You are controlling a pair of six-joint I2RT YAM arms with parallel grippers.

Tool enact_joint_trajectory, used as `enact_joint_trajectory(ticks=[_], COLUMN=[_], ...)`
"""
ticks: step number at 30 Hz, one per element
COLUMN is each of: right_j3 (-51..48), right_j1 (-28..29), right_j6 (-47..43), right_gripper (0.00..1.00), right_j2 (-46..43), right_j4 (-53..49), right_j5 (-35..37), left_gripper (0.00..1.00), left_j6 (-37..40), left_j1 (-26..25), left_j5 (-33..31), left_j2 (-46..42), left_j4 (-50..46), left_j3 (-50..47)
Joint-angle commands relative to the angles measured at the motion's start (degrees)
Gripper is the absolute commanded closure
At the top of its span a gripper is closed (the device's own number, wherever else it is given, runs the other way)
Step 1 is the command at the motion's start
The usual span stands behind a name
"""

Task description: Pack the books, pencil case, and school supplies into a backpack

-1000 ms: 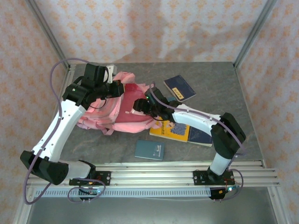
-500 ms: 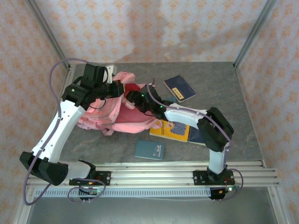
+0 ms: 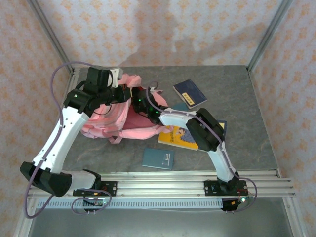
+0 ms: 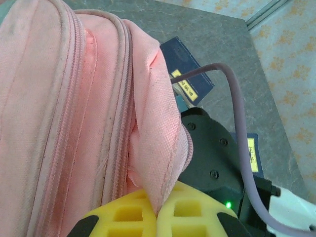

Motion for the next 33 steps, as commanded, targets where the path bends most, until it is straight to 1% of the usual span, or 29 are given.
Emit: enact_joint_trajectory(ticks=[1, 5, 10, 13, 16, 18, 20, 23, 25, 27, 31, 33], right_j3=[4.9, 3.1, -1.6, -4.5, -6.8, -8.1, -9.9, -15.6, -19.0, -20.3, -19.6, -20.3], right_j1=[2.1, 2.0, 1.0, 0.3, 0.0, 0.1, 0.2, 0.0, -0.7, -1.8, -5.2, -8.2], right_j6=[-2.8, -3.9, -4.9, -8.1, -15.9, -23.3, -29.1, -35.4, -38.3, -40.5, -43.8, -45.2], right_gripper=[0.01, 0.01, 0.01, 0.0, 0.01, 0.01, 0.01, 0.01, 0.0, 0.02, 0.11, 0.16], right_j2=[-0.2, -1.2, -3.7, -6.2, -10.3, -13.9, -17.9, -24.1, -27.8, -30.8, -33.9, -34.8], right_j4=[1.6, 2.2, 3.8, 3.3, 0.7, -2.9, -6.6, -6.5, -6.0, -10.0, -22.1, -27.1], right_j5=[0.6, 0.5, 1.1, 1.4, 0.8, 0.8, 3.0, 6.3, 5.7, 4.9, 1.6, -0.6], left_gripper=[1.0, 1.0, 1.0, 1.0, 1.0, 1.0, 1.0, 1.0, 1.0, 1.0, 1.0, 1.0], left_j6=[-0.8, -0.5, -0.4, -0.3, -0.2, -0.4, -0.6, -1.3, -1.9, -2.7, -4.6, -6.1], left_j1=[0.3, 0.4, 0.7, 1.0, 1.1, 1.3, 1.3, 1.6, 1.7, 1.9, 1.9, 1.8], left_j5=[3.6, 3.4, 3.1, 2.5, 0.8, -1.2, -3.0, -5.7, -6.1, -5.9, -3.0, -0.7], left_j2=[0.3, 0.5, 0.4, 0.1, -0.2, -0.7, -1.1, -1.4, -1.1, -0.4, 2.1, 4.1], left_j4=[6.8, 6.5, 6.3, 6.0, 5.6, 5.5, 5.6, 5.8, 6.2, 6.8, 9.3, 11.1], left_j3=[3.6, 4.1, 3.9, 3.7, 3.0, 2.1, 0.9, -0.8, -1.7, -2.4, -3.5, -4.1])
